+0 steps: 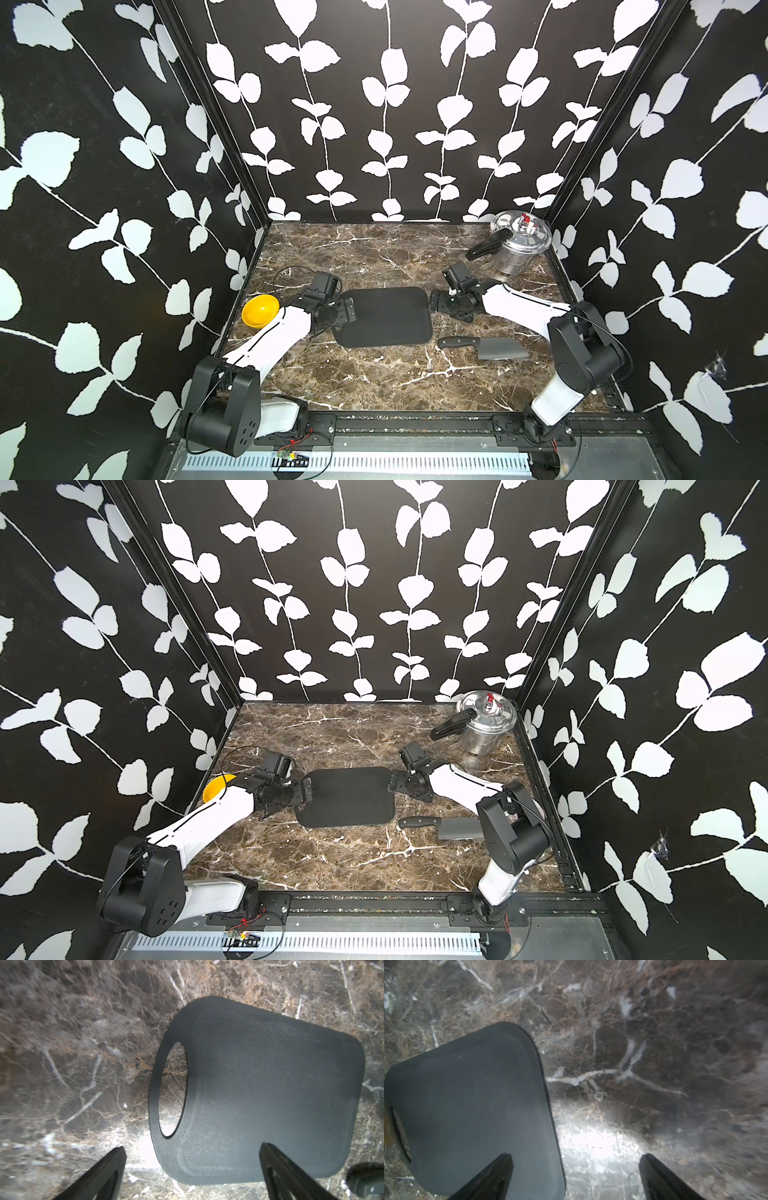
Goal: Align the knife with the edge of the cutting board
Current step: Adjust the knife at the center of the board.
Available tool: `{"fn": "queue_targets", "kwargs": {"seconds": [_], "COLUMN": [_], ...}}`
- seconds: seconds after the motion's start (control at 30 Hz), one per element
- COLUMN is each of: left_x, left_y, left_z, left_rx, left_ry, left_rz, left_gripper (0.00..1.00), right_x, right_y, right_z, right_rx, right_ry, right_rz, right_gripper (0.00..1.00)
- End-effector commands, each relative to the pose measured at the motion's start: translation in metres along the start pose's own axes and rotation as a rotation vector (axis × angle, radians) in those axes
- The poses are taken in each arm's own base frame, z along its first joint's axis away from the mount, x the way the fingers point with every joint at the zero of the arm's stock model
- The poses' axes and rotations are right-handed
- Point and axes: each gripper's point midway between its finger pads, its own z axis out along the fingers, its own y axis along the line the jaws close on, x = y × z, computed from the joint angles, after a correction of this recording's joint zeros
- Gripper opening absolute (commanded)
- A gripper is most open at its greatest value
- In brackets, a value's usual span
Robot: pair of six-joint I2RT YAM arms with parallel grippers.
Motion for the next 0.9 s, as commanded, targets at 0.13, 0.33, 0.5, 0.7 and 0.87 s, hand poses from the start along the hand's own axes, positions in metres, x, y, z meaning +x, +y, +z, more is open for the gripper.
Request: {"fn": "queue_targets", "kwargs": {"seconds": [0.13, 0.33, 0.5, 0.7, 0.87], "left_x": [-0.018, -0.017, -0.012, -0.008, -0.004], "left_y": [0.003, 0.003, 0.003, 0.004, 0.008], "left_z": [-0.008, 0.002, 0.0, -0.004, -0.014], "left_rx": [-0.06, -0.06, -0.06, -0.043, -0.052], "left_ry": [-0.048, -0.035, -0.014, -0.03, -0.036], "left_rz": [0.122, 0.132, 0.107, 0.104, 0.107], "left_gripper": [0.98, 0.98, 0.98, 0.98, 0.98], "right_x": [0.002, 0.005, 0.003, 0.004, 0.008], "right_y": [-0.004, -0.025, -0.032, -0.023, -0.021], "right_z": [-0.031, -0.04, -0.051, -0.062, -0.068], "right_rx": [-0.013, 0.053, 0.067, 0.009, -0.027], "right_ry": [-0.053, -0.095, -0.103, -0.097, -0.077], "right_rz": [-0.059, -0.09, -0.097, -0.08, -0.037], "right_gripper": [0.97, 0.98, 0.99, 0.99, 0.99]}}
